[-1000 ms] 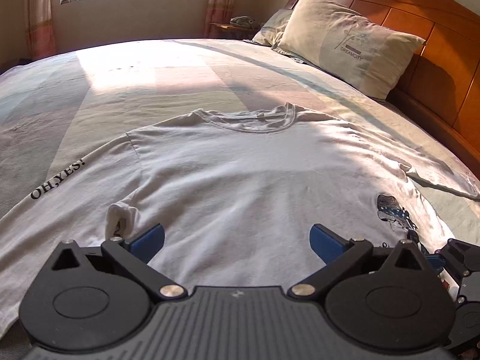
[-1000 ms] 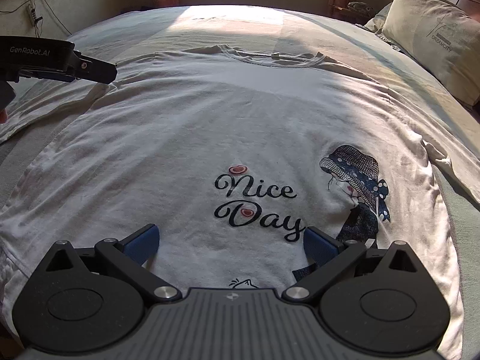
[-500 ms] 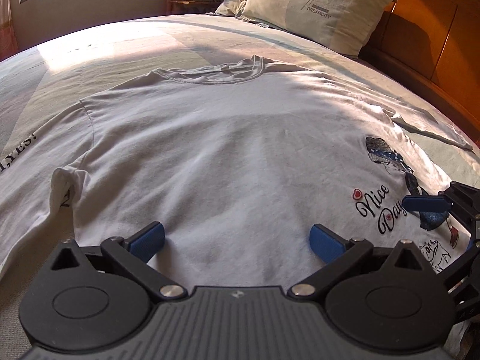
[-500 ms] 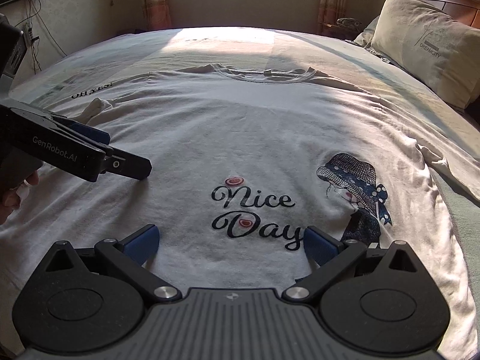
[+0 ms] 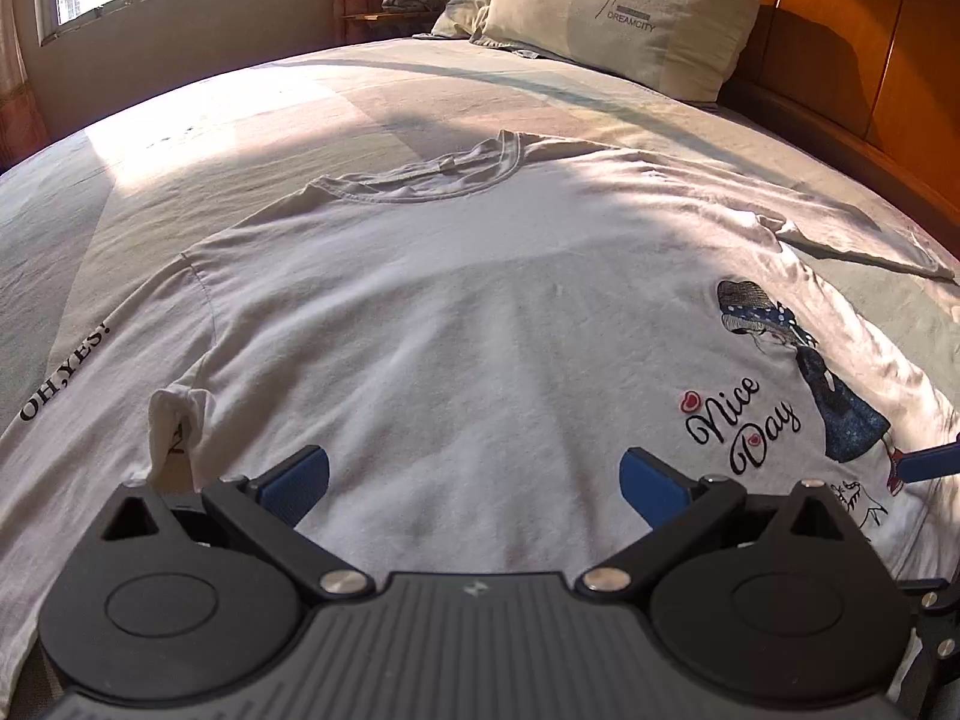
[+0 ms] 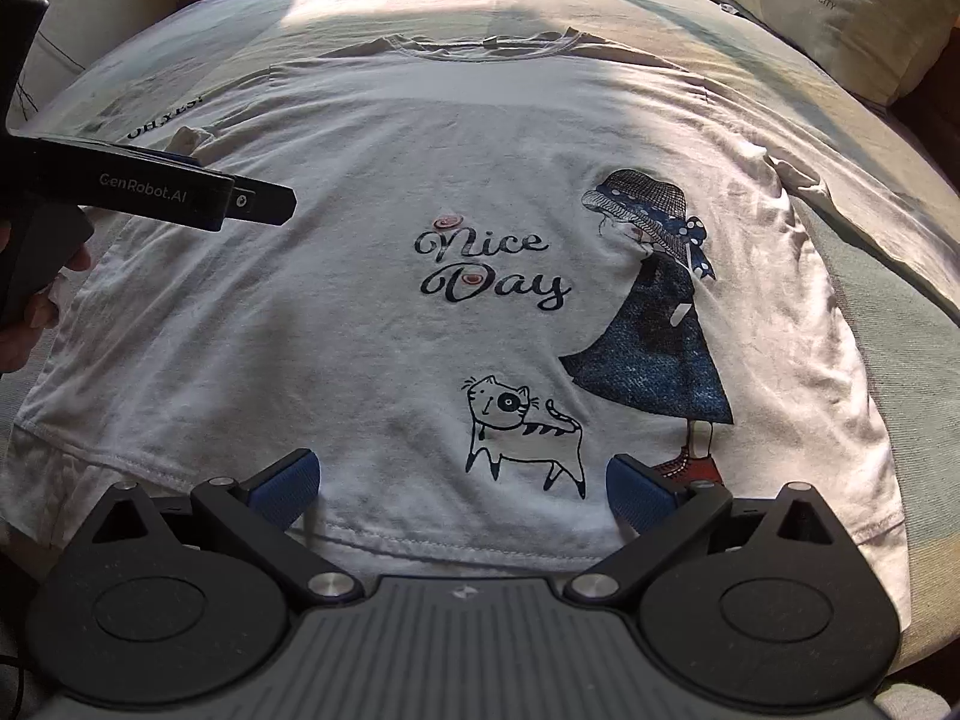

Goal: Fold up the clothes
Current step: 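Move the right gripper to the shirt edge by the headboard and pinch it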

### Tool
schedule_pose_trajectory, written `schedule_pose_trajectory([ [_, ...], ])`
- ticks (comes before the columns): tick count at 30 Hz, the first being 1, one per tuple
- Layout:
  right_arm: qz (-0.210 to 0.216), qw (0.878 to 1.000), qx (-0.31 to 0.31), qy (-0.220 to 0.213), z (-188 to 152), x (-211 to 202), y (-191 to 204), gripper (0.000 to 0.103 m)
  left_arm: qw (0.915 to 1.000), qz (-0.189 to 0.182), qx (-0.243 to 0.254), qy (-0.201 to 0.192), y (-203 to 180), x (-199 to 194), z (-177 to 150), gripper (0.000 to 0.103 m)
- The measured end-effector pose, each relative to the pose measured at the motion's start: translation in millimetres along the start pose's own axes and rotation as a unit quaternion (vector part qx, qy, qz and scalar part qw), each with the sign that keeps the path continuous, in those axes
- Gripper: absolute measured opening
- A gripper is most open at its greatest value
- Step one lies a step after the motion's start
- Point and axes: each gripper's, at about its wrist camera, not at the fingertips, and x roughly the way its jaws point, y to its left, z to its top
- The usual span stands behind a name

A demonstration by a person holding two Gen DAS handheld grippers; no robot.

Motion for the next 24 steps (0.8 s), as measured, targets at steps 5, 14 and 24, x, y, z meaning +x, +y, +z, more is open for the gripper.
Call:
schedule_pose_trajectory([
  [5, -0.027, 0.997, 0.075, -0.018, 39.8, -11.6, -52.1, 0.103, 0.9993, -0.026, 0.023, -0.01, -7.9, -15.9, 5.8, 0.102],
  [14, -0.089, 0.981, 0.17, -0.023, 149.6, 9.0, -160.4, 0.103, 0.9954, -0.057, 0.06, -0.048, -18.7, -48.6, 17.8, 0.102],
  [24, -0.098, 0.966, 0.237, 0.019, 228.8, 100.3, -227.6, 0.103, 0.9916, -0.09, 0.048, -0.08, -11.9, -58.9, 21.8, 0.102],
])
